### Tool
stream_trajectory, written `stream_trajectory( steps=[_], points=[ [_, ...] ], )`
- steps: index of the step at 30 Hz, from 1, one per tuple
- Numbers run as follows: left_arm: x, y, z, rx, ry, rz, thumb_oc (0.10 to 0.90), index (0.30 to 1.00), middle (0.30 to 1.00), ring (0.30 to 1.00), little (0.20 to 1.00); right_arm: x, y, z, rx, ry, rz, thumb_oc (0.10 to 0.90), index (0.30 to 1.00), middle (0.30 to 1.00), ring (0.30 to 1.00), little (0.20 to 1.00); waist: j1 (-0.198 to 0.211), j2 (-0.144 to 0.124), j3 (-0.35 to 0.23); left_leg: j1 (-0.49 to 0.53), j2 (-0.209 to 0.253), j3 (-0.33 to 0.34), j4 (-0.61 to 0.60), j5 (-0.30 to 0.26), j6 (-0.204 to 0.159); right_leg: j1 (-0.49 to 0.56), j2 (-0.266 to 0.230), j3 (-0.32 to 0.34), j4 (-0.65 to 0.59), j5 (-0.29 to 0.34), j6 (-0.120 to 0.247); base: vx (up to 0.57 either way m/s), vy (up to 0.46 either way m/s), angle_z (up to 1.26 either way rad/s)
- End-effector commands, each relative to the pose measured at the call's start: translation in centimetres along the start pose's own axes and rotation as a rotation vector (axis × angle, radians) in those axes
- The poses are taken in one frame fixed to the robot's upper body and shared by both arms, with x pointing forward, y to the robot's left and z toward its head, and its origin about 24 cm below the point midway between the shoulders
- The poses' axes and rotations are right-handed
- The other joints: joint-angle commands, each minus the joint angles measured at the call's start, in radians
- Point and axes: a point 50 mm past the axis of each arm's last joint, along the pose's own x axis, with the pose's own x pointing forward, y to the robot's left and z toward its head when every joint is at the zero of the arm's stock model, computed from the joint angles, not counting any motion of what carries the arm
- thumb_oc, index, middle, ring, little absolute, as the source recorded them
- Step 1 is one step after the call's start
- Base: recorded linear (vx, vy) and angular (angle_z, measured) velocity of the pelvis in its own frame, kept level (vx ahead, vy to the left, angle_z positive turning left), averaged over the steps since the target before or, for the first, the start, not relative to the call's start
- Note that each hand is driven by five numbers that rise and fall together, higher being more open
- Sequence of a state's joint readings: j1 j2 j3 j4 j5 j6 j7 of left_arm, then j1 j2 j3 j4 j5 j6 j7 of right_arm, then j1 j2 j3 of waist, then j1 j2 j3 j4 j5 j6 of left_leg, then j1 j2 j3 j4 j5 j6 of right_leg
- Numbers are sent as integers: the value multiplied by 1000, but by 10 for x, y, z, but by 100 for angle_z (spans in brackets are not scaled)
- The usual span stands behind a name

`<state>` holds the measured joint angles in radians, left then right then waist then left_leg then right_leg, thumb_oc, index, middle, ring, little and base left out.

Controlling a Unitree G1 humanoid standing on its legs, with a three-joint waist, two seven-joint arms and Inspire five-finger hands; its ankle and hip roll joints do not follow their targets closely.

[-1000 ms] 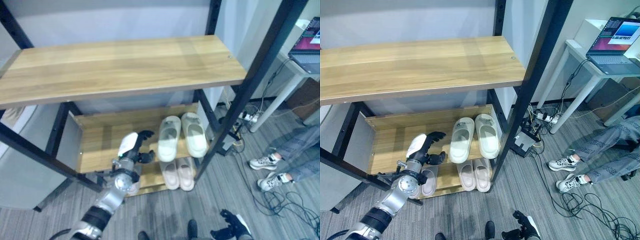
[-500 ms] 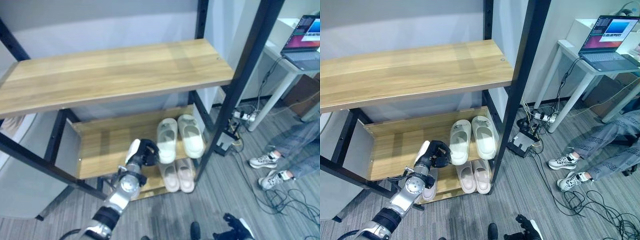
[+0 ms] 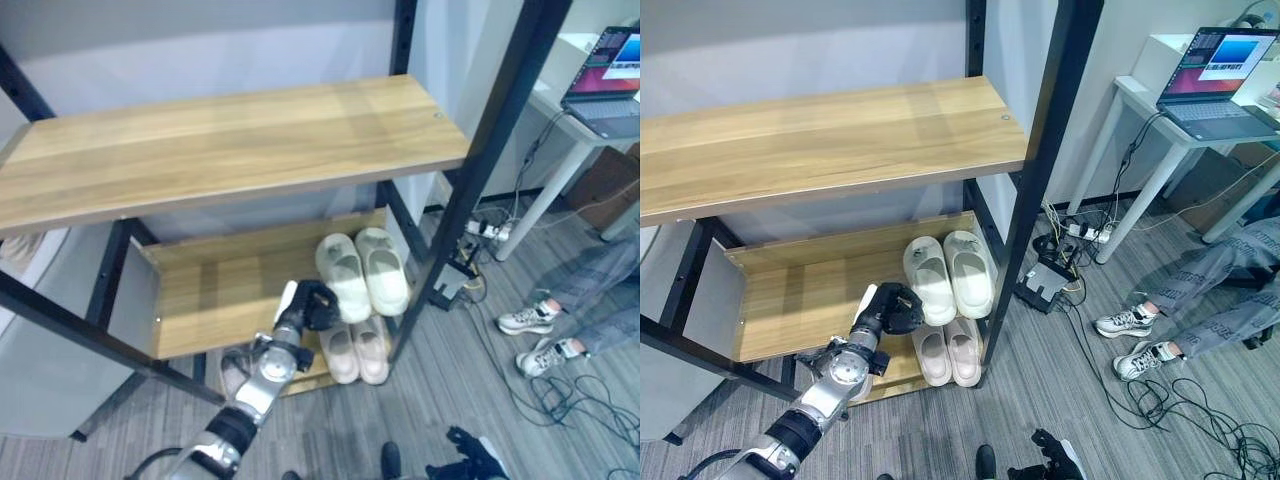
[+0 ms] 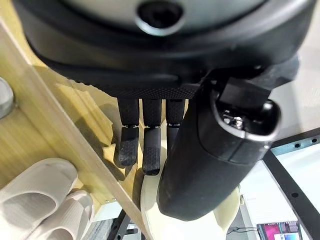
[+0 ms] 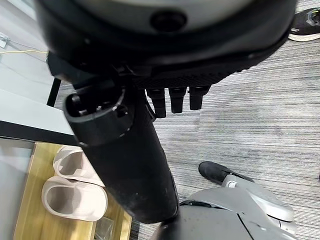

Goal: Arrange the slippers neatly on the shoe rack.

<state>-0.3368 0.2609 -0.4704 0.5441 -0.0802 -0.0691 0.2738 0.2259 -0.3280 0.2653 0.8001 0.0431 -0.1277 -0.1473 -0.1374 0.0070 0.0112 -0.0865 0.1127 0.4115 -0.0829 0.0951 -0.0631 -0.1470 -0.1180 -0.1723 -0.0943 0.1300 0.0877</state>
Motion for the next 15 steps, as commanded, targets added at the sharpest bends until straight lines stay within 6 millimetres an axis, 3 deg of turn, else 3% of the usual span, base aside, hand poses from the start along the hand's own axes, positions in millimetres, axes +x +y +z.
stream_trajectory(
  steps=[1, 8, 15],
  points=[
    [29, -20, 71, -44, -240, -64, 800, 900, 900, 900, 900, 3, -16, 11, -50, -71, -33, 800, 900, 900, 900, 900, -35, 23, 11, 0, 41, -98, -4, -42, -41, -13, -29, -53, 19, -68, 73, 0, 0, 0],
    [29, -13, 72, -49, -250, -30, 800, 900, 900, 900, 900, 4, -11, 10, -39, -62, -30, 800, 900, 900, 900, 900, -31, 20, 5, 7, 43, -100, -4, -43, -42, -3, -28, -58, 19, -73, 72, 0, 0, 0],
    [17, 33, 75, 87, -347, 76, 800, 900, 900, 900, 900, 6, -7, 9, 13, -47, -32, 800, 900, 900, 900, 900, 0, 14, -16, 27, 39, -119, -4, -49, -45, 29, -29, -79, 28, -84, 76, 0, 0, 0]
  ],
)
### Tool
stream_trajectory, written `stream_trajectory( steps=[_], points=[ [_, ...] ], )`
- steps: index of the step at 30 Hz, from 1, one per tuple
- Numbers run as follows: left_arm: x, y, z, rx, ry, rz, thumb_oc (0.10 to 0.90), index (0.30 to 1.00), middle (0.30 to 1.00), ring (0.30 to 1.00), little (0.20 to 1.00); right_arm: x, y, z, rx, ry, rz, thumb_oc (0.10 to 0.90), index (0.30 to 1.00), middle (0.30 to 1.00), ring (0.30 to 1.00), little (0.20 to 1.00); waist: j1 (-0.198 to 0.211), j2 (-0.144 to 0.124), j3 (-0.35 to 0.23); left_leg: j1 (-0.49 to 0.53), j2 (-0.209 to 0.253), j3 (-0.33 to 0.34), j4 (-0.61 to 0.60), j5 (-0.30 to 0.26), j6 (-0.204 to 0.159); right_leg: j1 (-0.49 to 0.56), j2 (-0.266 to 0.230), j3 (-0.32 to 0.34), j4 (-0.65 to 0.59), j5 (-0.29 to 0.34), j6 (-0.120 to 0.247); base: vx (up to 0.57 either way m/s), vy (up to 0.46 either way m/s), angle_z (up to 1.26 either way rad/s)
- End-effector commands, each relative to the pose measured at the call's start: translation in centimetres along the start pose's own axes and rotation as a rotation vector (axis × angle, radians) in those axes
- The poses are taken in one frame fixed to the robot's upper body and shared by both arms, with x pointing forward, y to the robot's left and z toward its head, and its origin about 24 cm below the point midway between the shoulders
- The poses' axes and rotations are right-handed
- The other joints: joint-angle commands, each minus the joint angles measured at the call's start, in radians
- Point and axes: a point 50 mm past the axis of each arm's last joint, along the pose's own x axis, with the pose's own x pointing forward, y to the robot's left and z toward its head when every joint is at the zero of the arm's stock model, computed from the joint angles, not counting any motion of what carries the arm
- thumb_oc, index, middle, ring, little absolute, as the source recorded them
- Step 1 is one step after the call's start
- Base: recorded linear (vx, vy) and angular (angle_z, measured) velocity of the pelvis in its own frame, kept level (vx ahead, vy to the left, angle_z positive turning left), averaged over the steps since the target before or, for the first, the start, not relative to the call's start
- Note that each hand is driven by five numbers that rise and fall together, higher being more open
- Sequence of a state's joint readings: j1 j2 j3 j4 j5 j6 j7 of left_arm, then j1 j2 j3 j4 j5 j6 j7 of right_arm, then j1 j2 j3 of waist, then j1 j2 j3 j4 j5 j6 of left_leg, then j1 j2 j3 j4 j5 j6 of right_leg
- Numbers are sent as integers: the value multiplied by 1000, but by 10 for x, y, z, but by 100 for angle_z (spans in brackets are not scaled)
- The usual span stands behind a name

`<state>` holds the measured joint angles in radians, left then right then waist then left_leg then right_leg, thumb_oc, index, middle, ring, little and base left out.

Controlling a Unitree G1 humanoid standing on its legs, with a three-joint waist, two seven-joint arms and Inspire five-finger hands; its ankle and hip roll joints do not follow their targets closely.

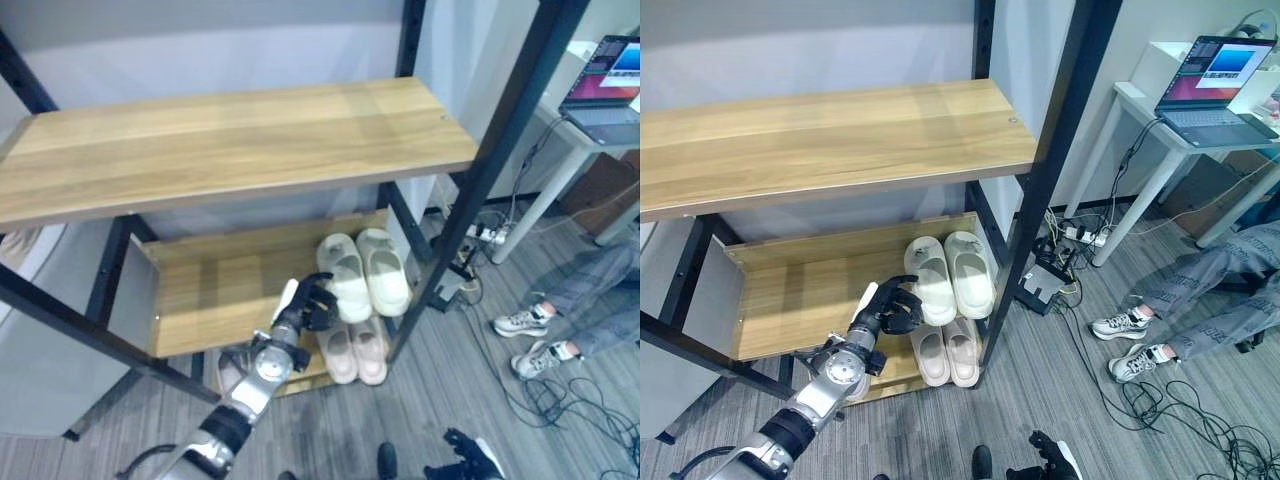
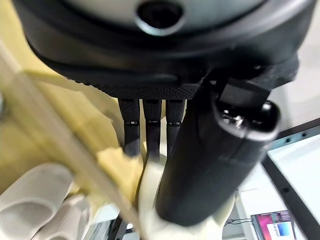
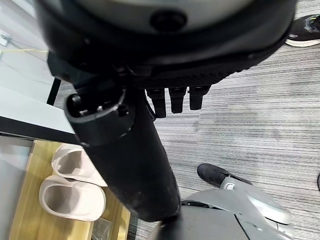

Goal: Arrange the slippers neatly on the shoe rack.

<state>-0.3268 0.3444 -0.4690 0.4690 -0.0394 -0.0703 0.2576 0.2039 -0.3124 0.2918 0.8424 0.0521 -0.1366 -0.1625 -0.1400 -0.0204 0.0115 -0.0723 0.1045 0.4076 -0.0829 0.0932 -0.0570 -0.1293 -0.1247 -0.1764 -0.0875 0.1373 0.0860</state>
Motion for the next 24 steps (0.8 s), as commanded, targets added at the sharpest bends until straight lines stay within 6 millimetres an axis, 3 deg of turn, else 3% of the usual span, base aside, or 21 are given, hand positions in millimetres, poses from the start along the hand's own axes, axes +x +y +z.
stream_trajectory(
  steps=[1, 14, 15, 24],
  points=[
    [23, 19, 66, -3, -285, 79, 800, 900, 900, 900, 900, 3, -14, 9, 14, -56, -39, 800, 900, 900, 900, 900, 2, 41, -16, 14, 47, -115, -4, -48, -51, 13, -23, -75, 21, -91, 78, 4, 27, 3],
    [-4, 57, 57, 3, -335, 146, 800, 900, 900, 900, 900, 7, 8, -3, 34, 50, 12, 800, 900, 900, 900, 900, 56, 9, -60, 55, 32, -136, -4, -63, -45, 68, -34, -102, 22, -84, 87, -31, 31, 6],
    [-23, 60, 48, -108, -336, 123, 800, 900, 900, 900, 900, 8, 11, -7, 39, 84, 13, 800, 900, 900, 900, 900, 73, 6, -64, 63, 28, -139, -4, -67, -41, 77, -34, -104, 20, -81, 88, -69, 51, 3],
    [-79, 74, 24, -388, -319, 38, 800, 900, 900, 900, 900, 4, 16, -27, 20, 201, 38, 800, 900, 900, 900, 900, 128, -12, -62, 88, 18, -155, -4, -75, -33, 110, -39, -116, 21, -81, 87, -39, 32, 5]
  ],
)
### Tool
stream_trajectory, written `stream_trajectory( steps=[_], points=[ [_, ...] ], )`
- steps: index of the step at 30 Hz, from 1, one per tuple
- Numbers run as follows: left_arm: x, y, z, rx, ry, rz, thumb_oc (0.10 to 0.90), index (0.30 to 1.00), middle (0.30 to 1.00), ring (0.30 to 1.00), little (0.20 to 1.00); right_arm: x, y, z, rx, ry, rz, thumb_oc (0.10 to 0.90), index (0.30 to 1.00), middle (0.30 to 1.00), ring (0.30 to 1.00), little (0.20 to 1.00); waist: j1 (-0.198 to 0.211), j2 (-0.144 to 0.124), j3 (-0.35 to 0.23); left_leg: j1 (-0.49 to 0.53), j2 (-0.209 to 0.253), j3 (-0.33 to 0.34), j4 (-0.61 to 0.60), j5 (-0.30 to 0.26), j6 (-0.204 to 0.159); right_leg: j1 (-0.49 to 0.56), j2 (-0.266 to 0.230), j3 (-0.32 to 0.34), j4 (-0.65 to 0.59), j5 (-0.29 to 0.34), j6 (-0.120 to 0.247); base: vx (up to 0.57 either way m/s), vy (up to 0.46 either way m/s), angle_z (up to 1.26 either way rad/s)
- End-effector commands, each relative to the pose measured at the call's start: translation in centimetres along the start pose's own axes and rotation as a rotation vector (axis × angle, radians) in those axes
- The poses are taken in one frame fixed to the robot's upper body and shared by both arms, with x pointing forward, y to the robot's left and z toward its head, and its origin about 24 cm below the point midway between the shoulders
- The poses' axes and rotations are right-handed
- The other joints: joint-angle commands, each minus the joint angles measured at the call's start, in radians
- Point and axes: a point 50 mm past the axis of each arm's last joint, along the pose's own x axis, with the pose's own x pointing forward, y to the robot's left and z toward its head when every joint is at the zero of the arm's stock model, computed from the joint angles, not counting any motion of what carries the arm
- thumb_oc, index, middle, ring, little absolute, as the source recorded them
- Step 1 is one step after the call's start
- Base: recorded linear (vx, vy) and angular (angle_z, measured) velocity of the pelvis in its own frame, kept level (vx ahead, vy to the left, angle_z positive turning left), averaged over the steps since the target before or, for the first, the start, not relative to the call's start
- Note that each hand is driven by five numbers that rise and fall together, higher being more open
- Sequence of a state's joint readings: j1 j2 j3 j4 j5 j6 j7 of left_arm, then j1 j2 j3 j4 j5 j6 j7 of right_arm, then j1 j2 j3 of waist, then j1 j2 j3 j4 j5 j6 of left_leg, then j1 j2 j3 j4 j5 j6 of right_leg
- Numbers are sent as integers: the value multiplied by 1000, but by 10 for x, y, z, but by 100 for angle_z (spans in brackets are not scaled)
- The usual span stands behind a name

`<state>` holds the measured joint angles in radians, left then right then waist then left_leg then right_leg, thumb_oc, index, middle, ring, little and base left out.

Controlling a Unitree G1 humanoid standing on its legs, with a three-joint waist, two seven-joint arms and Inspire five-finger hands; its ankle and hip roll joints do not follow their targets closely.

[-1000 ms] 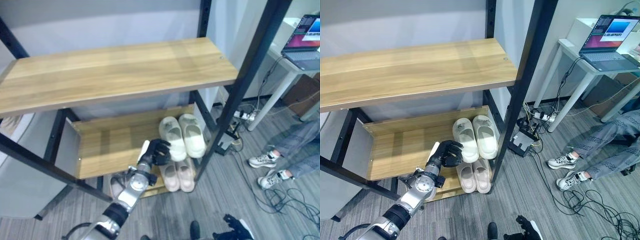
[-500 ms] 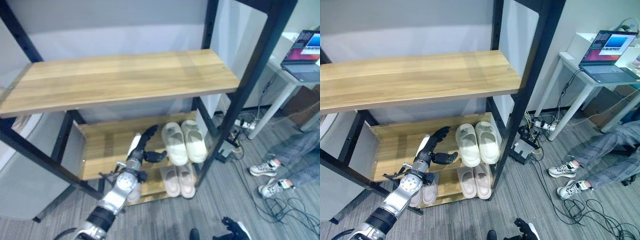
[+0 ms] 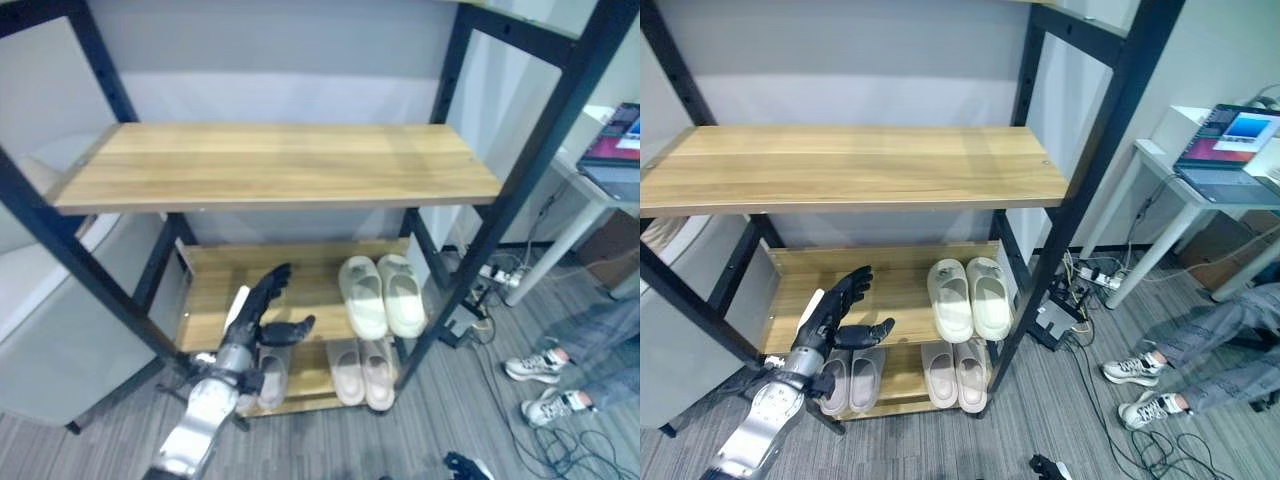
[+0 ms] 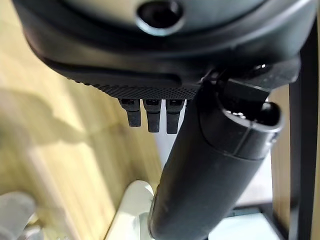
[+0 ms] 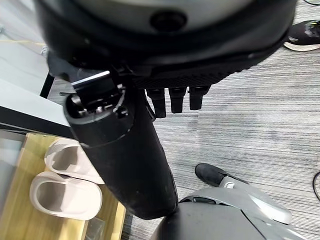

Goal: Arrange the slippers neatly on the shoe rack.

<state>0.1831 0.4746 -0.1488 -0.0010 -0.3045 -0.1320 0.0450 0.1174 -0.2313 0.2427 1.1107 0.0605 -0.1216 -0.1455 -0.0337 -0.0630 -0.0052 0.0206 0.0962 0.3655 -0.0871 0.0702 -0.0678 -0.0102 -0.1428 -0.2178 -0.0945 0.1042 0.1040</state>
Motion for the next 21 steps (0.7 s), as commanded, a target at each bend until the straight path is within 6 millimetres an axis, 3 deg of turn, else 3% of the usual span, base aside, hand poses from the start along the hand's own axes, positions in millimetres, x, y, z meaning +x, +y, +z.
stream_trajectory(
  steps=[1, 8, 12, 14, 16, 17, 18, 19, 20, 21],
  points=[
    [11, -3, 51, -98, -284, -100, 800, 900, 900, 900, 900, 0, 1, -5, -44, 25, 21, 800, 900, 900, 900, 900, 27, 29, -45, -3, 25, -115, 0, -53, -21, -5, -21, -76, 27, -48, 69, -19, 18, 20],
    [-11, -2, 17, -47, -134, -141, 800, 900, 900, 900, 900, 2, -6, -2, 14, 28, -25, 800, 900, 900, 900, 900, 46, 25, -40, 1, 19, -124, 0, -57, -15, 5, -27, -78, 20, -41, 73, -20, 25, 8],
    [-34, 10, -16, -43, 31, -94, 800, 900, 900, 900, 900, 0, -11, -18, 58, 108, -50, 800, 900, 900, 900, 900, 55, 31, -33, -1, 15, -133, 0, -56, -11, 10, -30, -83, 21, -41, 72, 0, 0, 0],
    [-38, 12, -21, -29, 57, -82, 800, 900, 900, 900, 900, -1, -11, -22, 63, 125, -53, 800, 900, 900, 900, 900, 56, 31, -32, -3, 14, -135, 0, -56, -11, 11, -31, -85, 20, -41, 73, 3, 7, 2],
    [-51, 15, -64, -4, 245, 7, 800, 900, 900, 900, 900, -3, -14, -32, 88, 177, -74, 800, 900, 900, 900, 900, 58, 33, -24, 1, 13, -139, 0, -58, -9, 15, -30, -87, 21, -45, 71, -4, 15, 6],
    [-50, 14, -64, -4, 243, 7, 800, 900, 900, 900, 900, -3, -15, -32, 88, 176, -75, 800, 900, 900, 900, 900, 58, 33, -25, -3, 12, -140, 0, -55, -8, 12, -31, -87, 21, -42, 71, -9, 12, 7],
    [-61, 15, -94, 24, 394, 64, 800, 900, 900, 900, 900, -6, -18, -40, 116, 213, -91, 800, 900, 900, 900, 900, 56, 35, -22, 0, 11, -142, 0, -57, -7, 14, -29, -87, 21, -45, 70, -11, 9, 5],
    [-60, 15, -94, 24, 393, 64, 800, 900, 900, 900, 900, -6, -19, -40, 116, 212, -92, 800, 900, 900, 900, 900, 56, 35, -23, -4, 10, -142, 0, -54, -6, 11, -30, -87, 21, -43, 69, 0, 34, 7],
    [-78, 15, -124, 120, 578, 90, 800, 900, 900, 900, 900, -9, -25, -49, 124, 260, -116, 800, 900, 900, 900, 900, 50, 38, -23, -4, 7, -139, 0, -55, -4, 9, -30, -87, 21, -44, 68, -3, 26, 6],
    [-78, 14, -124, 120, 577, 90, 800, 900, 900, 900, 900, -9, -25, -49, 124, 259, -117, 800, 900, 900, 900, 900, 49, 39, -23, -5, 7, -140, 0, -55, -4, 9, -30, -87, 21, -44, 68, 2, 41, 4]
  ],
)
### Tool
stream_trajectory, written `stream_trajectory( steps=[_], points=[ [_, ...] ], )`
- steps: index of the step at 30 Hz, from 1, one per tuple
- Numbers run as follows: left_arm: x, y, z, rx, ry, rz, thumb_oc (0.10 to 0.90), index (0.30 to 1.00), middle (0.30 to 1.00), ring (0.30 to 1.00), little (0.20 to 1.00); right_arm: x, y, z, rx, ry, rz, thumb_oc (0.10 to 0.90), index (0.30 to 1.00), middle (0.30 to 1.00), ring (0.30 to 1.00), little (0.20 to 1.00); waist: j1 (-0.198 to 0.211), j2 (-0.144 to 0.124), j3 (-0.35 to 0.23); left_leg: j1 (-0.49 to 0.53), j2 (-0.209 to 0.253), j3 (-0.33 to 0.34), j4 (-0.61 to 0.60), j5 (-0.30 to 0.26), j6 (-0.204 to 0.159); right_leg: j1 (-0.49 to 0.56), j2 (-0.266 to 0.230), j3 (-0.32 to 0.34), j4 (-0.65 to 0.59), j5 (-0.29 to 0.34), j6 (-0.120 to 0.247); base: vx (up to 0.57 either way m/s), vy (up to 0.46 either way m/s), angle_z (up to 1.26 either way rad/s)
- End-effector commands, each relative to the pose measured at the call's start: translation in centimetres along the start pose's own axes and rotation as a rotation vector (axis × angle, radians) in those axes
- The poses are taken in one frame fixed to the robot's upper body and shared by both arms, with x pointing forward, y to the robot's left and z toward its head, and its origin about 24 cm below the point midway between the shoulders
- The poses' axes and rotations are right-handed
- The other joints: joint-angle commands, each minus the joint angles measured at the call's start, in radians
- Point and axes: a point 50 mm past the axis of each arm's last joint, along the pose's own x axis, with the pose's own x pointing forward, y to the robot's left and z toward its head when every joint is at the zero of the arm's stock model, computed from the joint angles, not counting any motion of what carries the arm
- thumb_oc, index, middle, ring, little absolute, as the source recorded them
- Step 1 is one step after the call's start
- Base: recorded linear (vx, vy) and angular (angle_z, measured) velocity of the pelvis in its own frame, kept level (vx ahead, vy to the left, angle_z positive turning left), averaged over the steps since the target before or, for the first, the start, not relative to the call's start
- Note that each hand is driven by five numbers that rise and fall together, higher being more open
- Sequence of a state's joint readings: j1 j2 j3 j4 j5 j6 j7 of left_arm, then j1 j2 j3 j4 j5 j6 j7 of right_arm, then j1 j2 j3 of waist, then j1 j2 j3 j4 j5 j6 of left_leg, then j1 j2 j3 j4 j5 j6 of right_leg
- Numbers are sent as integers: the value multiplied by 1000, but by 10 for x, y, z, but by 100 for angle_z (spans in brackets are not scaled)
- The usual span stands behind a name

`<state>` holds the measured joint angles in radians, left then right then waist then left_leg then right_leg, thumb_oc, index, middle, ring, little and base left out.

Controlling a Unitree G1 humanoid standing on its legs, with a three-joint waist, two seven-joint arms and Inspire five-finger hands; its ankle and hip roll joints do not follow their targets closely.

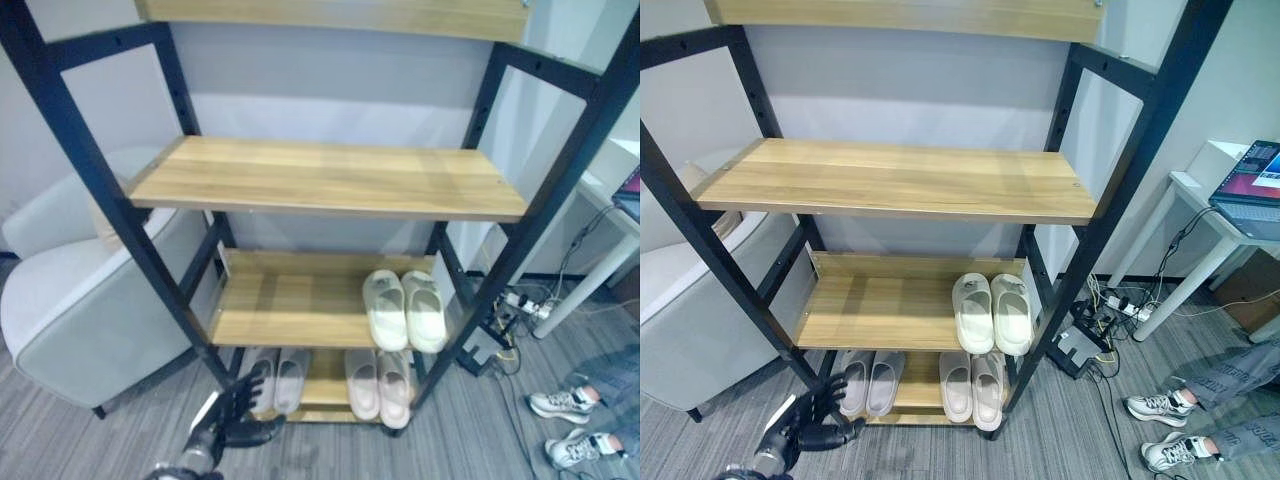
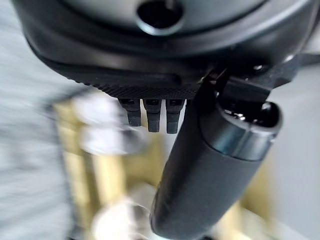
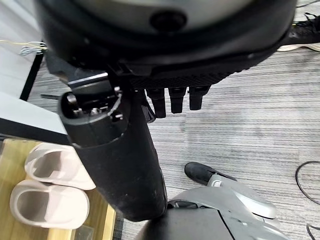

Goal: Arrange the slippers neatly on the shoe rack.

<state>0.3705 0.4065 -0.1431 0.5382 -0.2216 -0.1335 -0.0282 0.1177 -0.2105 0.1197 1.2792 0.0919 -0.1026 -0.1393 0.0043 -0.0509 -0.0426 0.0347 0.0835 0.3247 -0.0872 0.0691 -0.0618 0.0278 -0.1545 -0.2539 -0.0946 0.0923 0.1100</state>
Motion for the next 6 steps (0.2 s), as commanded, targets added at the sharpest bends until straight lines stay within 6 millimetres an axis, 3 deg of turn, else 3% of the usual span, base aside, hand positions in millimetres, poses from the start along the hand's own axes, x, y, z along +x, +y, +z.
stream_trajectory(
  steps=[1, 2, 4, 6],
  points=[
    [15, -1, 24, 26, -73, 89, 800, 900, 900, 900, 900, 1, -27, -11, 20, 82, -83, 800, 900, 900, 900, 900, 8, 32, 13, -20, 20, -100, 0, -52, -9, -31, -18, -50, 21, -33, 60, 0, 0, 0],
    [15, -1, 24, 25, -74, 89, 800, 900, 900, 900, 900, 1, -27, -11, 20, 81, -84, 800, 900, 900, 900, 900, 8, 32, 14, -20, 20, -100, 0, -52, -9, -32, -18, -50, 21, -33, 60, 13, 32, 3],
    [21, 0, -4, 6, 71, 164, 800, 900, 900, 900, 900, 0, -31, -19, 29, 128, -99, 800, 900, 900, 900, 900, 0, 36, 8, -20, 18, -99, 0, -51, -8, -36, -17, -47, 21, -33, 58, 26, 27, 6],
    [24, 1, -16, -22, 152, 209, 800, 900, 900, 900, 900, -1, -31, -21, 38, 137, -106, 800, 900, 900, 900, 900, -3, 37, 6, -19, 18, -98, 0, -50, -9, -40, -15, -45, 24, -36, 56, 11, 8, 2]
  ],
)
